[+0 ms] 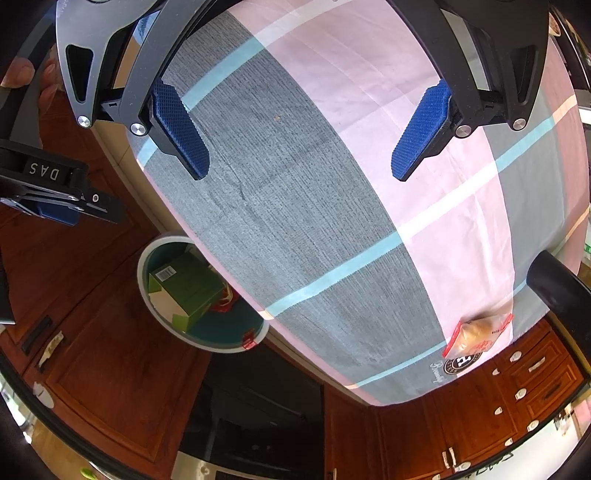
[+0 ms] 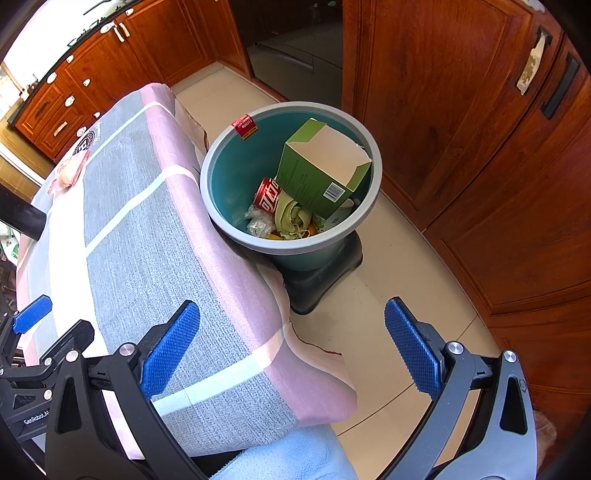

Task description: Collect trash

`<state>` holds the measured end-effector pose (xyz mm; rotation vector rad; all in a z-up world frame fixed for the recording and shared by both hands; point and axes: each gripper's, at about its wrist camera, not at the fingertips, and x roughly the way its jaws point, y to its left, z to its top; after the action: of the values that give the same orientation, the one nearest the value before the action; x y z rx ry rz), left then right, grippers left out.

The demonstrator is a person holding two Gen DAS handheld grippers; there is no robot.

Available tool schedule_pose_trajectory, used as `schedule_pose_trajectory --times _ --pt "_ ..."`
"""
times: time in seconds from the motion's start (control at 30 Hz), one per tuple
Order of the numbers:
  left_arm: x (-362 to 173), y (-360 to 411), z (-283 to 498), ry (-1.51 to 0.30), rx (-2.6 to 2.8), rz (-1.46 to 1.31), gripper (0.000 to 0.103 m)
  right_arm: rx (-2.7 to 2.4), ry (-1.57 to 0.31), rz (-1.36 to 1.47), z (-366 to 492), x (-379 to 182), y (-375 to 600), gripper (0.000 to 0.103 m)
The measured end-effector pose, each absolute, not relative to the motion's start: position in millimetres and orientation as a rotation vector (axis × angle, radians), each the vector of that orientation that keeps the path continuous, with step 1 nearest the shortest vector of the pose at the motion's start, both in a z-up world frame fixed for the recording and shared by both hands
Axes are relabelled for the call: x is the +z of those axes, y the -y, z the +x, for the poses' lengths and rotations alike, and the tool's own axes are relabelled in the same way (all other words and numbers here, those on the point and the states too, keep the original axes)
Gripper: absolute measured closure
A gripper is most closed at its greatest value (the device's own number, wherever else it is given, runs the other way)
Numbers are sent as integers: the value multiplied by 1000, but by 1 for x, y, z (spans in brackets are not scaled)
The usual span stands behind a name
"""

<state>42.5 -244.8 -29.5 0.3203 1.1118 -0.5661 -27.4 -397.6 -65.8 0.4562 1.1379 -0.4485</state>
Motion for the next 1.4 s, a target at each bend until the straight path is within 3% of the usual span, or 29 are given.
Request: schedule_pose_trajectory --times 0.47,0.97,1.4 --pt "-33 198 62 -1099 -463 235 4 -425 -1110 407 -5 -51 372 7" --pt "-84 9 126 -1079 8 -23 4 -124 -987 115 111 -68 233 7" --pt "-92 -3 152 -988 -6 -9 4 -155 -978 46 161 -99 217 7"
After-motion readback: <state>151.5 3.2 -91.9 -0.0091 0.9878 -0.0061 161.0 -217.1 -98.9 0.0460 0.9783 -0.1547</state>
